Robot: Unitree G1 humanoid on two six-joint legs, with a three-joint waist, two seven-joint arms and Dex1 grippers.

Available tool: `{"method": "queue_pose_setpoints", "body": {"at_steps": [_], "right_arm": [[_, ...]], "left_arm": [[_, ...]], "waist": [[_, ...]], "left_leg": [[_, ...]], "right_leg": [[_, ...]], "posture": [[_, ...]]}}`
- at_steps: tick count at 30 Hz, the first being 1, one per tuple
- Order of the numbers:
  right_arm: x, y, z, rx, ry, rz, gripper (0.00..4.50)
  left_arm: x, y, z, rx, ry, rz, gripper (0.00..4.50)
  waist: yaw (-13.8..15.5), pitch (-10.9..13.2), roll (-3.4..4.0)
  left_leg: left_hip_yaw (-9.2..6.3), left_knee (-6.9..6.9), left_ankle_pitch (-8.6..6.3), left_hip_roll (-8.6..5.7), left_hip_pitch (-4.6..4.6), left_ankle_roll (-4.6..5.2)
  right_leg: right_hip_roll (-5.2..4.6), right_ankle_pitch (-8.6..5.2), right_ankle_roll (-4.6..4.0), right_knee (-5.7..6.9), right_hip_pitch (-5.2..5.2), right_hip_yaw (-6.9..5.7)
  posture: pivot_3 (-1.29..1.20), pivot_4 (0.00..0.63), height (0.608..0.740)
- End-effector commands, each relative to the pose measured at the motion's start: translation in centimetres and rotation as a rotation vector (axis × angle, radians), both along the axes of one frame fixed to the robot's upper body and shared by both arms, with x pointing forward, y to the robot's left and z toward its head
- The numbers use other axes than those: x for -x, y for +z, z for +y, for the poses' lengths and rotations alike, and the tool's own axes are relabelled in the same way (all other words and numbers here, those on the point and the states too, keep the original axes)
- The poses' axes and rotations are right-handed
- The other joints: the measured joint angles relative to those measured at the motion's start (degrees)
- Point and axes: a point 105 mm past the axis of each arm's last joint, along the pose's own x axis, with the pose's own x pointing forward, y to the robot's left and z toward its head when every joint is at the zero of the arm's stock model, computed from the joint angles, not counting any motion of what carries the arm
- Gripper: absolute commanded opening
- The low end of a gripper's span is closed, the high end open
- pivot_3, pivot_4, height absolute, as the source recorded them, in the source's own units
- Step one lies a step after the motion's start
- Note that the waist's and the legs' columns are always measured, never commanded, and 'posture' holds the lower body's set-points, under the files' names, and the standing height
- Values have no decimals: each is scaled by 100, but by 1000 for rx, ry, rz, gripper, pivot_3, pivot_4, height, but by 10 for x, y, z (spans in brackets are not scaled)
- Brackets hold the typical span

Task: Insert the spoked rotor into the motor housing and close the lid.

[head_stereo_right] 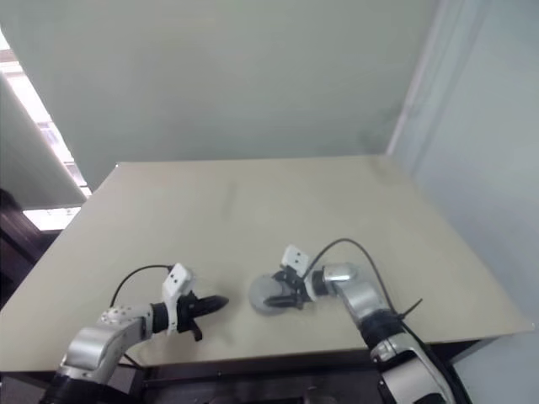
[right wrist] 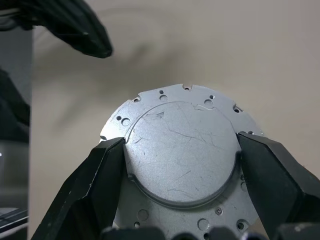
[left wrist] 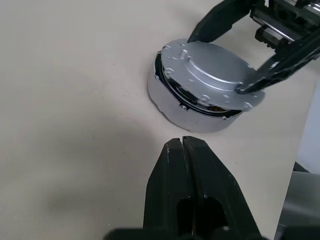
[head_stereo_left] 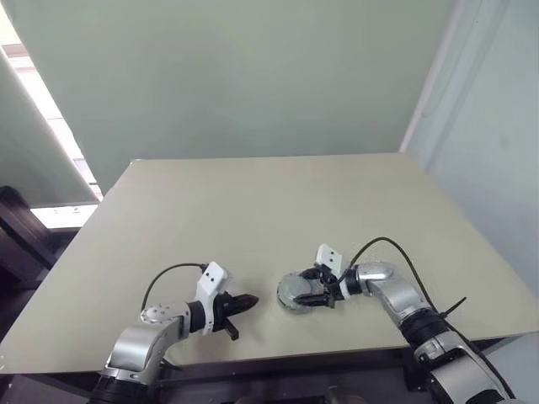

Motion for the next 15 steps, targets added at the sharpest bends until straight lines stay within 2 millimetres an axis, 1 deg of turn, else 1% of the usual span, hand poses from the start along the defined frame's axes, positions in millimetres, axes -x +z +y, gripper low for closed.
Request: {"method": "queue_pose_setpoints", "body": {"at_steps": [1, 5, 10, 13, 15], "right_arm": [[-9, 10, 3, 34, -22, -68, 3314], [-8, 6, 3, 60, -21, -81, 3314], [2, 0, 4, 82, 40, -84, 3314], [3, 1, 3, 78, 47, -81, 3314], [2, 5, 1, 73, 51, -84, 3314]], "left_arm": [[-4, 11, -4, 20, -19, -43, 0], [-4, 11, -5, 21, -18, -44, 0], [-4, 10, -4, 21, -15, -42, 0], [-4, 10, -4, 21, -16, -41, 0], [-4, 9, -4, 22, -19, -41, 0]], "waist": [[0, -1, 1], [0, -1, 1], [-1, -2, 1], [-1, -2, 1], [-1, -2, 2]], "left_leg": [[0, 0, 0, 0, 1, 0], [0, 0, 0, 0, 5, -1], [1, 0, 0, 0, 11, 0], [1, -1, 0, 0, 11, 0], [0, -3, 0, 0, 11, 0]], "right_leg": [[0, 0, 0, 0, 1, 0], [0, 0, 0, 0, 4, 0], [0, 0, 0, 0, 10, 0], [0, 0, 0, -1, 9, 0], [0, 0, 1, -1, 8, 0]], "posture": [[0, 0, 740], [0, 0, 740], [0, 0, 740], [0, 0, 740], [0, 0, 740]]}}
